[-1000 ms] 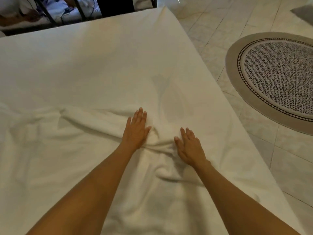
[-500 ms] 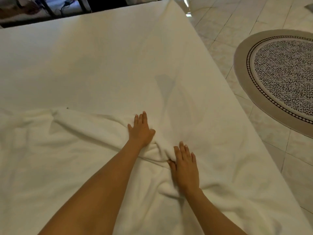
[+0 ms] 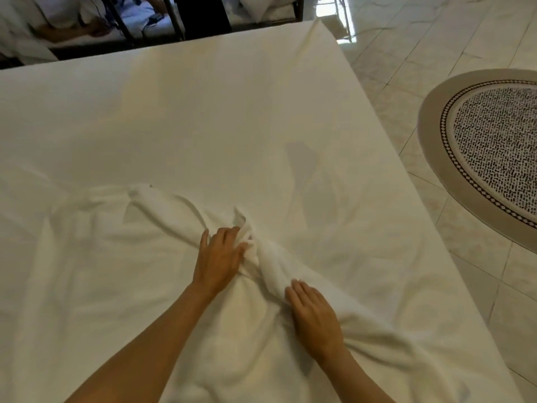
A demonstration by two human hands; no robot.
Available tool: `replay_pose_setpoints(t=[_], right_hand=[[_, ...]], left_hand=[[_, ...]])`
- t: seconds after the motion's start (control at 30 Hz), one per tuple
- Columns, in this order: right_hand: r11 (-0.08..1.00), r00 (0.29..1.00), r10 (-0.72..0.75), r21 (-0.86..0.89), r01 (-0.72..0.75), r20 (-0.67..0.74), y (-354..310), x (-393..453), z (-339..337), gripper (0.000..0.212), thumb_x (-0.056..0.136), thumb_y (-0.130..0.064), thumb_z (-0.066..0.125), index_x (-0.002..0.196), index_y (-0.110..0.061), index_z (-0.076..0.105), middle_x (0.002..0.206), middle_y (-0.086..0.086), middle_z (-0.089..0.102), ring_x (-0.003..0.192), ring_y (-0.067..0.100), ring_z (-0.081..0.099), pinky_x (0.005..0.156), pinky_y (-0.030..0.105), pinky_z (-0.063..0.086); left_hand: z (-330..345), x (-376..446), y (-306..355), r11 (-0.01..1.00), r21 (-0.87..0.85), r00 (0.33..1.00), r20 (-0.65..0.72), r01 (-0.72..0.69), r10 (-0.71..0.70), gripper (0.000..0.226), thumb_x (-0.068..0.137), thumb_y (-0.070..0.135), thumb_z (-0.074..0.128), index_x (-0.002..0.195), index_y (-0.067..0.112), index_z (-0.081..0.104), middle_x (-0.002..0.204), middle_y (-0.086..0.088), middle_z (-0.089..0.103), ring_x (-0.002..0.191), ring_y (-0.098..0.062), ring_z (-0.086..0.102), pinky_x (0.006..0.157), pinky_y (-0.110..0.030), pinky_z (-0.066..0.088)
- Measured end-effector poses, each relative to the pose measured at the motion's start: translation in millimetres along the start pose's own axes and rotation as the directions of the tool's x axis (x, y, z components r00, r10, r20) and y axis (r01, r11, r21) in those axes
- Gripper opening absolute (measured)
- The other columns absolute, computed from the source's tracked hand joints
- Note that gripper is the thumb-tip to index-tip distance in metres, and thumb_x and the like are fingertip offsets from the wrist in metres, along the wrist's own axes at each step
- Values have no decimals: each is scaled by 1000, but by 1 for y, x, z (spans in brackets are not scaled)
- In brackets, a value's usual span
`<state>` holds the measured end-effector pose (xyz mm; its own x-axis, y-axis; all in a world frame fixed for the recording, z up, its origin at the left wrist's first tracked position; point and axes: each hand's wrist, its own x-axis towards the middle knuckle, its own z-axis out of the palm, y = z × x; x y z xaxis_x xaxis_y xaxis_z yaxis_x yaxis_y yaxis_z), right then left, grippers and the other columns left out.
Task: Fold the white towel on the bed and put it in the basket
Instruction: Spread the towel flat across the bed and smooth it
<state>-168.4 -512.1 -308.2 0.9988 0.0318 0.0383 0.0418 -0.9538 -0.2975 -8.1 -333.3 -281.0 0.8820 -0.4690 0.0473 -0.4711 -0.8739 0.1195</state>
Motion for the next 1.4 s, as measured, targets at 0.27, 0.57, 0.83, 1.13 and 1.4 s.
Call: replay_pose_setpoints(t=[0.27,0.57,0.83,1.13,1.4], right_hand=[[967,975,215,156,-204,-55,-25,0,1,34,92,-32,42,72,-16,64,75,4,71,63,22,66,55,26,50],[950,950,311,25,-311,-7,5,50,-1,38,84,-32,62,115,-11,62,105,10,67,88,28,65,71,36,54],[946,905,252,111,-306,343,4,47,10,85,82,-60,-17,151,-22,15,161,1,3,148,17,1,120,35,5],[839,901,345,343,-422,264,0,66,4,59,93,-55,31,131,-13,46,145,6,44,132,22,41,110,34,34],[915,934,264,244,-322,242,15,92,-6,19,92,-26,48,83,-12,38,83,3,51,70,22,43,58,31,33]], left_hand=[[-18,56,31,986,7,972,164,168,-167,65,97,50,35,149,12,26,156,-14,24,143,-27,28,119,-45,14],[23,33,6,993,48,821,560,103,-112,65,100,49,17,152,22,-11,160,-9,-17,149,-20,-12,121,-45,-1],[25,62,7,992,-76,858,512,98,-46,77,99,43,35,152,10,-10,162,-8,-5,150,-19,-2,122,-42,3],[23,93,23,979,64,939,278,195,-205,51,90,49,54,117,5,52,118,-11,59,107,-28,58,92,-37,42],[10,107,24,974,39,930,291,224,-225,27,88,20,64,107,3,53,116,-15,54,101,-30,55,75,-34,41]])
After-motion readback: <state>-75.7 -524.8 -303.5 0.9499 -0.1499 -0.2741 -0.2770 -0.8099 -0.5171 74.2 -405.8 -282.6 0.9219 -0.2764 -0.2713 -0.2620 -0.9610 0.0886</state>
